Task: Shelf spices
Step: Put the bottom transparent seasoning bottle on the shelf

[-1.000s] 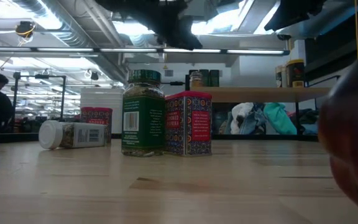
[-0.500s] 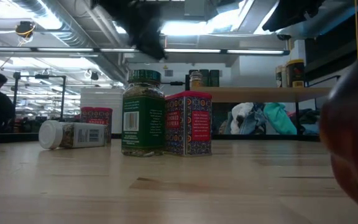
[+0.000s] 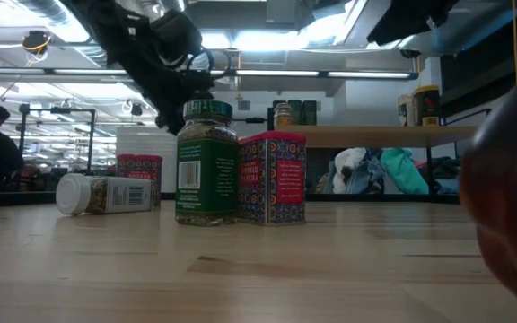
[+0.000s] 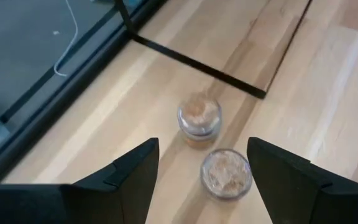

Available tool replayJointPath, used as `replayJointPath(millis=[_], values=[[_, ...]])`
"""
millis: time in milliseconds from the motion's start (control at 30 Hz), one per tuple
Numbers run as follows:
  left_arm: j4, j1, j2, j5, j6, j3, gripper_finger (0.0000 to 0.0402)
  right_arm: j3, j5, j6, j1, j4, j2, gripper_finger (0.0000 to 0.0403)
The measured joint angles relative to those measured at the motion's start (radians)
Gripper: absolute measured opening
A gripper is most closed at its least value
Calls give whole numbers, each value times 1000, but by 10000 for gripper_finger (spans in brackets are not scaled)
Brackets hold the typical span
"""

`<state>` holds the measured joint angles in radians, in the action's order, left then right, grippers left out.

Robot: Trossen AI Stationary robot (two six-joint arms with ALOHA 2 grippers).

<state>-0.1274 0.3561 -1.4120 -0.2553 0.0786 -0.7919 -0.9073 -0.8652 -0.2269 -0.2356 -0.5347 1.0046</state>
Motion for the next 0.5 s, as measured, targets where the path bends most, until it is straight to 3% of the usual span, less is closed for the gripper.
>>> replayJointPath(millis=[300, 500], values=[[21, 1, 0, 14, 8, -12, 237, -2, -57, 26, 0, 66, 1, 264], [39, -2, 0, 9, 23, -4, 237, -2, -20, 25, 0, 59, 2, 264]])
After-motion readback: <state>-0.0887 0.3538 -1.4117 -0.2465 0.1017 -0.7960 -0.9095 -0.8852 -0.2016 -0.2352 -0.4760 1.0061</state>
